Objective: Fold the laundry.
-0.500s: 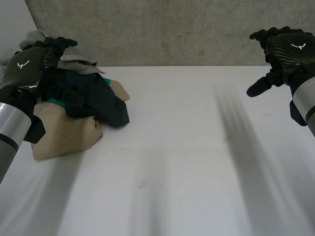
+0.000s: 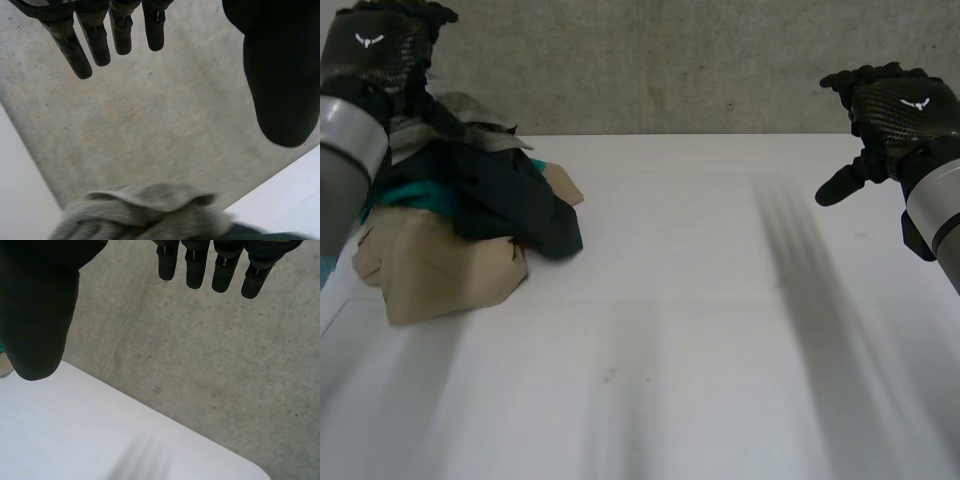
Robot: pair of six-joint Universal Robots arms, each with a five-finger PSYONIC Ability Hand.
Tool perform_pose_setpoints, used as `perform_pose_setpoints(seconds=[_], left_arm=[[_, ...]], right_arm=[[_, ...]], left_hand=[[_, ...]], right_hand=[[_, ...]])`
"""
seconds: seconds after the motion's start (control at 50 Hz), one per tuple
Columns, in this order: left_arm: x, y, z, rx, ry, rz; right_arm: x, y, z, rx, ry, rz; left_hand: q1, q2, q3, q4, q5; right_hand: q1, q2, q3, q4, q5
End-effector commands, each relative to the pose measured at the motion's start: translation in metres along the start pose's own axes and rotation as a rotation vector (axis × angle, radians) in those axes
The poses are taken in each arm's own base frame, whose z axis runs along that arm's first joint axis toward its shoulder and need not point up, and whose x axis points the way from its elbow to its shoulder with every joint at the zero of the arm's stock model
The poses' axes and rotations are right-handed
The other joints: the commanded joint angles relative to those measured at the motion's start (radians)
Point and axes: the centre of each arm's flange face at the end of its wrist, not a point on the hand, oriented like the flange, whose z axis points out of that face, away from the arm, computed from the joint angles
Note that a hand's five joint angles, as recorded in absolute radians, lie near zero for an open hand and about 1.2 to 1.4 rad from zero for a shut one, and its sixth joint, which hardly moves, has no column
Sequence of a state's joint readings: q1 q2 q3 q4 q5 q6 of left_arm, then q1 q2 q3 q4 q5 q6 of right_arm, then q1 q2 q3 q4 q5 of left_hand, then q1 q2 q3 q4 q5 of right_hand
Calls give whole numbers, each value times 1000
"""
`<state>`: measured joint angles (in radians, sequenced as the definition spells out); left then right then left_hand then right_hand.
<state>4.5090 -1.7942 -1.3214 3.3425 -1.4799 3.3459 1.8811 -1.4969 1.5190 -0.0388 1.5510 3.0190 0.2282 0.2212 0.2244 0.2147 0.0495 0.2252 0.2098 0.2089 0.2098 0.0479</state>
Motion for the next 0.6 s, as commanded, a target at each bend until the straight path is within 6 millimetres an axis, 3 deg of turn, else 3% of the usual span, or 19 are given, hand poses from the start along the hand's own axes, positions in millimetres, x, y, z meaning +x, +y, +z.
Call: perform_pose_setpoints(seconds=[0.02,0.04,0.1,0.12,0.26,0.3,0.34,0.36,0.42,0.5,0.52,0.58,0.6], left_arm=[[-50,44,66,-33,-102,246],[-59,61,77,-45,-111,292],[-67,79,93,-45,-127,345],[-71,95,101,-53,-135,366],[-88,154,118,-106,-140,393],[-86,169,120,-110,-106,388],[-83,174,121,-106,-81,386],[-81,173,122,-92,-73,388],[-78,164,125,-47,-92,393],[-66,108,131,125,-153,396],[-58,79,128,198,-163,385],[-43,34,121,316,-163,359],[-32,7,115,384,-156,331]], right_arm=[[-1,8,2,-26,-4,-1],[-2,10,3,-33,-5,-2],[-2,15,5,-47,-7,-8],[-2,16,5,-50,-8,-11],[-3,24,8,-74,-11,-25],[-3,26,9,-82,-13,-29],[-4,30,11,-92,-13,-37],[-4,31,11,-95,-15,-38],[-4,33,12,-100,-15,-49],[-4,33,12,-100,-16,-50],[-4,33,12,-98,-16,-50],[-4,32,12,-97,-16,-50],[-4,32,13,-95,-15,-50]], left_hand=[[-15,-8,-11,-1,-10],[-15,-8,-11,-1,-10],[-18,-11,-14,-4,-13],[-18,-11,-14,-4,-13],[120,127,124,133,124],[301,308,305,315,306],[685,692,689,699,689],[1163,1170,1167,1177,1167],[1168,1175,1172,1182,1172],[1168,1175,1172,1182,1172],[1168,1175,1172,1182,1172],[1168,1175,1172,1182,1172],[1168,1175,1172,1182,1172]], right_hand=[[-51,-35,-34,-35,-48],[-51,-35,-34,-35,-48],[-51,-35,-34,-35,-48],[-51,-35,-34,-35,-48],[-51,-35,-34,-35,-48],[-51,-35,-34,-35,-48],[-51,-35,-34,-35,-48],[-51,-35,-34,-35,-48],[-51,-35,-34,-35,-48],[-51,-35,-34,-35,-48],[-51,-35,-34,-35,-48],[-51,-35,-34,-35,-48],[-51,-35,-34,-35,-48]])
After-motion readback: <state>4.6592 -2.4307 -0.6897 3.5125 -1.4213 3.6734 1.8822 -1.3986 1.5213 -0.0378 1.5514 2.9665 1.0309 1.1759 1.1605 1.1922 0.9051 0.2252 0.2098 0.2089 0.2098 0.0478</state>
